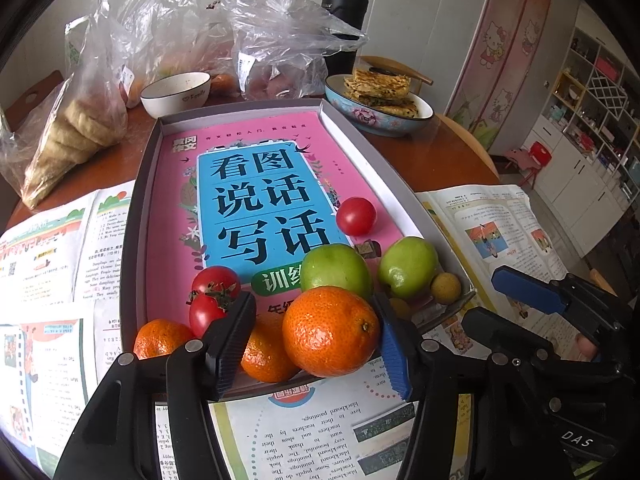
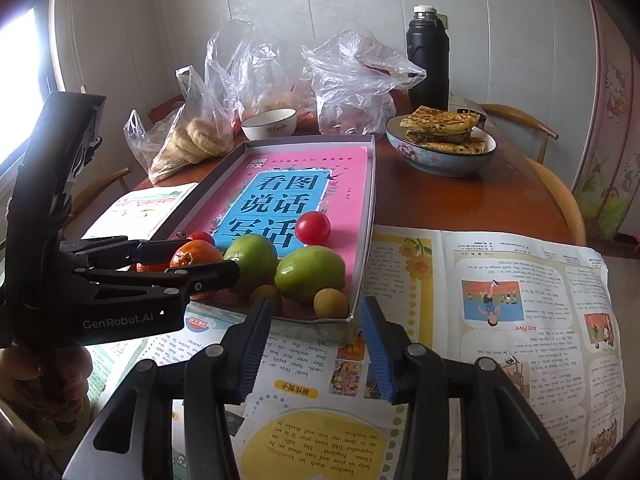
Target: Organize fruits
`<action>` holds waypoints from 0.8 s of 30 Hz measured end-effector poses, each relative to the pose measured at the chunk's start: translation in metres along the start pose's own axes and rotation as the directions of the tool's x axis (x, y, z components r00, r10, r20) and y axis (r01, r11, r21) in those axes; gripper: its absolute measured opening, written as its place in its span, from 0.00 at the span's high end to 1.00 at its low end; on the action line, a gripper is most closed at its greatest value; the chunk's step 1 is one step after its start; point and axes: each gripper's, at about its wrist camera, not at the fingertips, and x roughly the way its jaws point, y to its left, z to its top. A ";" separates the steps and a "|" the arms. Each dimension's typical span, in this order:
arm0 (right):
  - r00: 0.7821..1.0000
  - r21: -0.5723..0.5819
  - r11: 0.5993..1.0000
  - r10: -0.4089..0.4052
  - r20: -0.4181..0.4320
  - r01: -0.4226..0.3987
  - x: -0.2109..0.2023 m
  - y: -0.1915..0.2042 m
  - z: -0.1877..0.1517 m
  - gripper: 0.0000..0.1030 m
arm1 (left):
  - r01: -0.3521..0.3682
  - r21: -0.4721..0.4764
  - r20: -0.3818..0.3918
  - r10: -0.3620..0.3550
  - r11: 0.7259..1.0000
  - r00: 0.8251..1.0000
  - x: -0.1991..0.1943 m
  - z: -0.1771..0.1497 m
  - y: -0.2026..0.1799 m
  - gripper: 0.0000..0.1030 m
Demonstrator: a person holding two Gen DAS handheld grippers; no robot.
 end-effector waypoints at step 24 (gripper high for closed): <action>0.999 0.011 1.000 -0.016 0.029 0.016 -0.015 0.001 0.003 0.46 | -0.009 0.030 0.048 0.007 0.999 0.999 -0.024 0.000 -0.010 0.34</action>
